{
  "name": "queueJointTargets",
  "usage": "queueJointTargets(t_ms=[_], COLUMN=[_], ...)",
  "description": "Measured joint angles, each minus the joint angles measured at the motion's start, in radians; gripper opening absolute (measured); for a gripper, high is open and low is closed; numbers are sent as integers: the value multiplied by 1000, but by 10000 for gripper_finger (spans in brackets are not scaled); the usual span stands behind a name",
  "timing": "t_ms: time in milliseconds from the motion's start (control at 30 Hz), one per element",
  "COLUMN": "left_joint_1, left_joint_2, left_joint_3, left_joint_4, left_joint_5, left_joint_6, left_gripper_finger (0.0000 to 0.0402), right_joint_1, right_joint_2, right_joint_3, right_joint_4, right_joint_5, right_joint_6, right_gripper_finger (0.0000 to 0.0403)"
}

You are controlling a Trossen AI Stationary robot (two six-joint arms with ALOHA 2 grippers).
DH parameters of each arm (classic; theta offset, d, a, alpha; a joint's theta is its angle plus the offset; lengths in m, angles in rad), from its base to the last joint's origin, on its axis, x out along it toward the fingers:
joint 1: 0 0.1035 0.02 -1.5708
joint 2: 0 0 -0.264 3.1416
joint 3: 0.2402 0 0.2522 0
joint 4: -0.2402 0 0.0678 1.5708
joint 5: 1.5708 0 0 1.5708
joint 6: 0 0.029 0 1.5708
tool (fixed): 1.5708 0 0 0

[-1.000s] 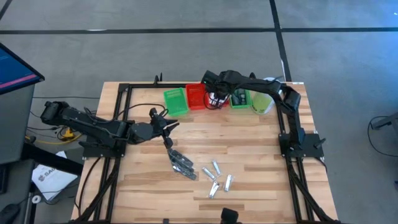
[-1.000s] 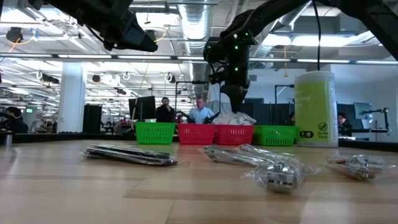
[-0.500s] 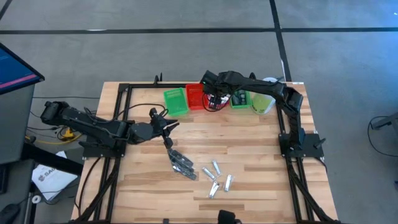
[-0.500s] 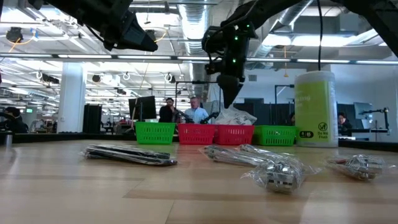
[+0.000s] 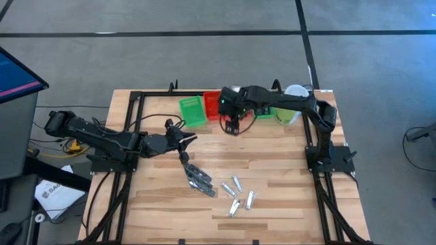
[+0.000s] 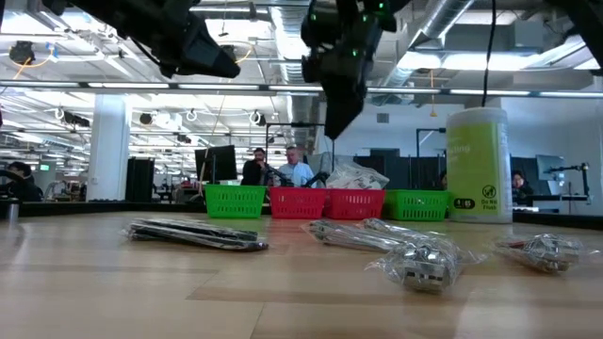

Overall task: Pick & Place Travel size toiletries
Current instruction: Put the black comb into the left red bin

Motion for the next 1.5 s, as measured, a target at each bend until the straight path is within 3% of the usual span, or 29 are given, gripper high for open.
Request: queueJointTargets(t_ms=[267, 467, 600, 900, 1167, 1500], left_joint_1=[0, 0, 0, 0, 0, -2], left_joint_2=[0, 0, 0, 0, 1, 69], left_joint_3=[0, 0, -49, -212, -271, -285], left_joint_4=[-59, -203, -201, -60, 6, 98], left_joint_5=[243, 371, 446, 471, 470, 482], left_joint_6=[8, 28, 30, 30, 49, 25], left_gripper_finger=[53, 53, 53, 53, 53, 53], right_joint_1=[216, 340, 395, 438, 438, 438], right_joint_2=[2, 2, 2, 4, 43, 111], right_joint_3=[-1, -3, -75, -254, -346, -348], right_joint_4=[23, 197, 353, 642, 833, 887], right_joint_5=[-24, -20, -19, -18, -18, -19], right_joint_6=[52, 97, 122, 223, 290, 293], right_gripper_finger=[189, 173, 165, 154, 156, 193])
